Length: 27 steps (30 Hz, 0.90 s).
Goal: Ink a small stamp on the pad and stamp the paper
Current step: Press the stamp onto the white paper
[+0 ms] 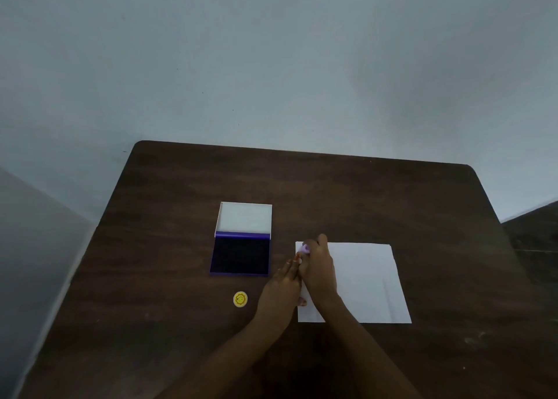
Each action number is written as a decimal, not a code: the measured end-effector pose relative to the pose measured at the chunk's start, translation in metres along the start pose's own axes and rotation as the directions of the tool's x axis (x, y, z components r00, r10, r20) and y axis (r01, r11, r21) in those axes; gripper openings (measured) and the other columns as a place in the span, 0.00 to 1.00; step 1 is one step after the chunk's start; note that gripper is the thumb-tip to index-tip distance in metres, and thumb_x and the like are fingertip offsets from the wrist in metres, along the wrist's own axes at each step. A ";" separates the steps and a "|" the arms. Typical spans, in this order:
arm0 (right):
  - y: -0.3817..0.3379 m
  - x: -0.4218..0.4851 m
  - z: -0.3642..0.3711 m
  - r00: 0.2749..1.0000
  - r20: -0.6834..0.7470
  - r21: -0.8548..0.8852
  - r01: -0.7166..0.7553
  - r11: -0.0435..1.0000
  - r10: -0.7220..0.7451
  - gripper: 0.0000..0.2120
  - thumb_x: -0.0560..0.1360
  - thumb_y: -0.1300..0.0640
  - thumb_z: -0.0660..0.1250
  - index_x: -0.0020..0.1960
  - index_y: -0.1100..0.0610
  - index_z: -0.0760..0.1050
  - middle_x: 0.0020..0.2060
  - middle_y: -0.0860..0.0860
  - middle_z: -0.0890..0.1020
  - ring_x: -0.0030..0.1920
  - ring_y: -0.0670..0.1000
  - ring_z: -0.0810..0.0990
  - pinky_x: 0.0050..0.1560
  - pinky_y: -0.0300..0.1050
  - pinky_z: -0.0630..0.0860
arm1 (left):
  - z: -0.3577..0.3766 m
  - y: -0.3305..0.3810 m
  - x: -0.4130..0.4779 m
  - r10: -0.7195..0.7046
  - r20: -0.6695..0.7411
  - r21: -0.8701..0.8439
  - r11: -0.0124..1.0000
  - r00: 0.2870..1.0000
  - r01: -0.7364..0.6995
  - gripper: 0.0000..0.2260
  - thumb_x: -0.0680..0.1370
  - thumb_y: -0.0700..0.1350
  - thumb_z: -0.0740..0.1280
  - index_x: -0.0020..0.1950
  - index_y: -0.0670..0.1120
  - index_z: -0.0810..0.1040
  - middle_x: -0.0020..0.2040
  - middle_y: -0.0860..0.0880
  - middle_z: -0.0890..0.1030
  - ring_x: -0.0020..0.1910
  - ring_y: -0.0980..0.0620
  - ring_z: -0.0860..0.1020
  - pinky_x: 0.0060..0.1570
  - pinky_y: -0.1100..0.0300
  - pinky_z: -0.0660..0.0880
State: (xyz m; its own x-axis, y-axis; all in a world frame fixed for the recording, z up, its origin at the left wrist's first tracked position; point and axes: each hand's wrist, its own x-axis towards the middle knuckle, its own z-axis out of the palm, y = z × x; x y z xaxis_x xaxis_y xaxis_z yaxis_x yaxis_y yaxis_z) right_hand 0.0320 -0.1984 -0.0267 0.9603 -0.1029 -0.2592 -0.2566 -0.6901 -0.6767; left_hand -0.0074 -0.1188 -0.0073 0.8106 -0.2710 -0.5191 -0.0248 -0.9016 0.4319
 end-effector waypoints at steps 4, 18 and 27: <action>0.002 0.002 -0.005 1.000 -0.013 0.058 -0.021 0.998 0.022 0.16 0.76 0.57 0.62 0.58 0.68 0.72 0.51 0.61 0.80 0.50 0.57 0.80 0.43 0.31 0.70 | 0.000 0.000 -0.001 -0.009 0.014 0.004 1.000 1.000 0.009 0.35 0.77 0.46 0.64 0.75 0.41 0.45 0.78 0.44 0.49 0.76 0.46 0.52 0.74 0.55 0.54; 0.025 0.001 -0.067 0.823 0.360 0.917 -0.400 -0.003 0.439 0.04 0.75 0.60 0.64 0.46 0.60 0.77 0.36 0.52 0.79 0.36 0.46 0.77 0.34 0.32 0.78 | 0.005 -0.003 -0.003 0.005 -0.031 0.114 0.994 1.000 -0.002 0.33 0.78 0.46 0.62 0.75 0.43 0.46 0.78 0.45 0.47 0.77 0.49 0.47 0.75 0.53 0.51; 0.050 -0.006 -0.076 0.831 0.362 0.928 -0.363 -0.082 0.422 0.08 0.76 0.55 0.63 0.40 0.58 0.75 0.27 0.50 0.76 0.22 0.43 0.74 0.23 0.30 0.73 | 0.007 -0.004 -0.004 0.011 -0.052 0.096 0.995 0.999 -0.006 0.32 0.78 0.46 0.62 0.75 0.43 0.47 0.78 0.46 0.47 0.77 0.50 0.47 0.74 0.54 0.53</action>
State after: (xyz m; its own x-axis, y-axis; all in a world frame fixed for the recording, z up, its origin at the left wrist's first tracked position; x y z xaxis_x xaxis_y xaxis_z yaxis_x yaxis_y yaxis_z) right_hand 0.0218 -0.2869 -0.0066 0.6501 -0.1173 -0.7507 -0.4291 0.7588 -0.4901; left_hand -0.0146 -0.1165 -0.0125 0.8393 -0.2635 -0.4755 -0.0860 -0.9280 0.3625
